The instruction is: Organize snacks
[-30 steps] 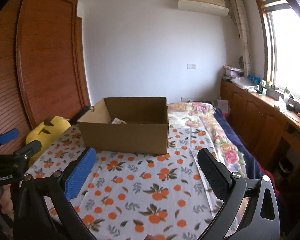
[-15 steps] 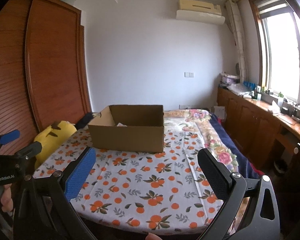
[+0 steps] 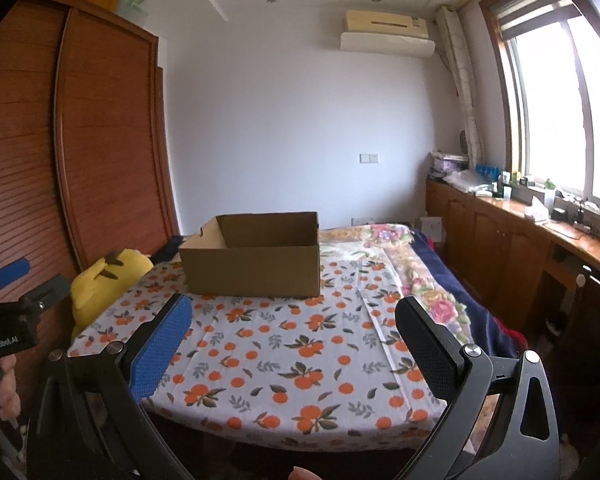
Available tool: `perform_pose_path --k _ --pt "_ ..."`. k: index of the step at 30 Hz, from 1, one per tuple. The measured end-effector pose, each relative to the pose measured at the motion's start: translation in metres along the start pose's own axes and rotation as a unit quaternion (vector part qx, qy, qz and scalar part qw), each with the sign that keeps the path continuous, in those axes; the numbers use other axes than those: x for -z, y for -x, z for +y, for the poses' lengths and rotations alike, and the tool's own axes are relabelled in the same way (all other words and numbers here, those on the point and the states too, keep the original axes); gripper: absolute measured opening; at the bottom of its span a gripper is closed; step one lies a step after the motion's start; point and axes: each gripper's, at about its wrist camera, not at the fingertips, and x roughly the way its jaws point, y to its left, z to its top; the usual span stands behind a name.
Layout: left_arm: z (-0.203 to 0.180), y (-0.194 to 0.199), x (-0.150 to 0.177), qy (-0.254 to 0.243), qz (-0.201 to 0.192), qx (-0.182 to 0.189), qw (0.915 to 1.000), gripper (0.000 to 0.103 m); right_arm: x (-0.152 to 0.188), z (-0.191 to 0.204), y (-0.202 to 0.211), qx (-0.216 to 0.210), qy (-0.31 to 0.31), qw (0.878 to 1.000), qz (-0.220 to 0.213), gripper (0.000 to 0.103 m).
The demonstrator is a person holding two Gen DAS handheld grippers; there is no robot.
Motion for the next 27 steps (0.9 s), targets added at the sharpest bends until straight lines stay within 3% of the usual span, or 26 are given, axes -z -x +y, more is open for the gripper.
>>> perform_pose_path --k 27 --pt "0.0008 0.0015 0.0062 0.002 0.009 0.001 1.0 0.103 0.0073 -0.0002 -0.002 0.004 0.001 1.0 0.01 0.103"
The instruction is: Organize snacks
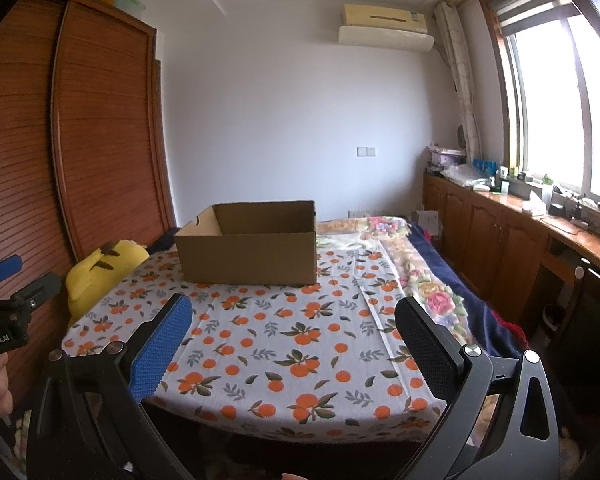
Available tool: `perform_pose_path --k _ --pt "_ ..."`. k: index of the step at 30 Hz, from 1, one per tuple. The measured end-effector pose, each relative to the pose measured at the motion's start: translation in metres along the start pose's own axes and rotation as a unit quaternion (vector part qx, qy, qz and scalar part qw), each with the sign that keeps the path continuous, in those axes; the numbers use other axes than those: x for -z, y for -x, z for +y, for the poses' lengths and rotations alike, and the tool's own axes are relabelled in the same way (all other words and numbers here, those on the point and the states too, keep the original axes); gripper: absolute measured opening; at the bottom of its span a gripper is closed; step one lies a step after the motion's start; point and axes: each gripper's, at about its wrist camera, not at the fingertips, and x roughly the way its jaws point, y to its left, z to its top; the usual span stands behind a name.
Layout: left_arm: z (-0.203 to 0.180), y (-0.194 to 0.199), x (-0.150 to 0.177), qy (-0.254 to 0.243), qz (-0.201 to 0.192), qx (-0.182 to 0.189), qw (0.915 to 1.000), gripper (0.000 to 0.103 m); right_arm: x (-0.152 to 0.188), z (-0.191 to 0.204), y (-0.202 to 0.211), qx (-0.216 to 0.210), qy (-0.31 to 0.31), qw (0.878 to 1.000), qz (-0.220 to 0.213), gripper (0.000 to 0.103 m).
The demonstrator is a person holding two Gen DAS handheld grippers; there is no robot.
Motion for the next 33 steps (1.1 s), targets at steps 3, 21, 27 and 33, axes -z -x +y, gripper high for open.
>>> perform_pose_path --k 3,21,27,33 --pt "-0.0001 0.0 0.0 0.0 -0.001 0.0 1.0 0.103 0.0 0.0001 0.0001 0.0 0.0 1.0 0.0 0.103" --pt "0.002 0.0023 -0.0005 -0.003 -0.005 -0.002 1.0 0.103 -0.0005 -0.0007 0.002 0.0 0.001 1.0 -0.002 0.103" --pt "0.0029 0.0032 -0.0012 -0.003 -0.007 -0.004 1.0 0.103 -0.0001 -0.0002 0.0017 0.001 0.001 1.0 -0.002 0.103" --pt "0.004 0.0033 -0.002 -0.003 -0.009 -0.005 0.9999 0.103 -0.0005 -0.0004 0.0028 0.0 0.001 1.0 -0.002 0.103"
